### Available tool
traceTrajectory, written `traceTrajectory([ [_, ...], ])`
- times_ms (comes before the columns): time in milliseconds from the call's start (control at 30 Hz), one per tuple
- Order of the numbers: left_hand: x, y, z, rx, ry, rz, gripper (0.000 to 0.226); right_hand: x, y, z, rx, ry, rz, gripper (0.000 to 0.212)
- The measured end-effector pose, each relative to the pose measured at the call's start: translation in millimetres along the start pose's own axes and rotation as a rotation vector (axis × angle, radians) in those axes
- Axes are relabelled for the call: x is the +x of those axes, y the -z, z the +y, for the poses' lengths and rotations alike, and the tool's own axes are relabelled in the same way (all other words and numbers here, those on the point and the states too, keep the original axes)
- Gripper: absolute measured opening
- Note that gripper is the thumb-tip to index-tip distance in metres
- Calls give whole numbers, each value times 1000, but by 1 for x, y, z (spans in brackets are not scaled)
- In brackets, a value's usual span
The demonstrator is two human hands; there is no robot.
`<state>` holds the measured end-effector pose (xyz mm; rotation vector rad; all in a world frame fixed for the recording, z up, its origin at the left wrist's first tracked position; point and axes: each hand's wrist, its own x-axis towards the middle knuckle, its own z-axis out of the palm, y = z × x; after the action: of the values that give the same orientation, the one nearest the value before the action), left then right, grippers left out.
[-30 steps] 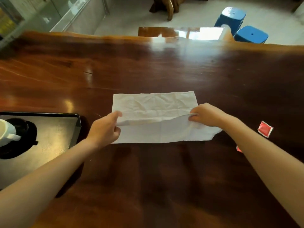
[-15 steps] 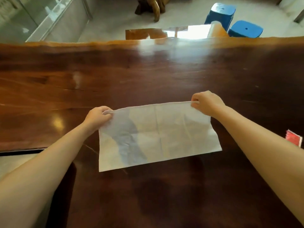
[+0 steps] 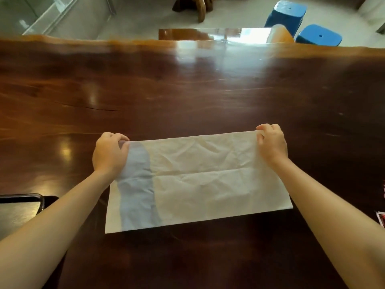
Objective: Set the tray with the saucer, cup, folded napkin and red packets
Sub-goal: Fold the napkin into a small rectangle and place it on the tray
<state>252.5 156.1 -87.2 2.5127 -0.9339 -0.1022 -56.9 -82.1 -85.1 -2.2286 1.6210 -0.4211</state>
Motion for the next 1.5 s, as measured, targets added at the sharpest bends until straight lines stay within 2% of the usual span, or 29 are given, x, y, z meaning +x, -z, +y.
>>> traceTrajectory([
  [200,3,4,-7,93,-133,-17,19,2,-3,3,52,-87,34,26],
  [467,24,25,-9,142,-214,-357,10,14,6,-1,57,-222,-86,29],
  [600,30,29,-10,211,-183,-461,8,17,9,-4,58,-245,-122,26],
  [733,27,33,-6,186,-133,-500,8,15,12,-4,91,-212,-129,22],
  [900,28,38,-9,127,-83,-525,15,14,20,-5,215,-229,-150,36],
  [1033,27,46,-10,72,-31,-587,20,13,15,-3,234,-221,-147,35],
  [1133,25,50,-12,16,3,-641,18,11,15,1,362,-241,-151,26],
  [1267,24,54,-12,-99,39,-628,15,13,21,6,510,-294,-183,20],
  [1500,22,53,-15,-120,54,-603,13,11,22,7,576,-328,-187,23],
])
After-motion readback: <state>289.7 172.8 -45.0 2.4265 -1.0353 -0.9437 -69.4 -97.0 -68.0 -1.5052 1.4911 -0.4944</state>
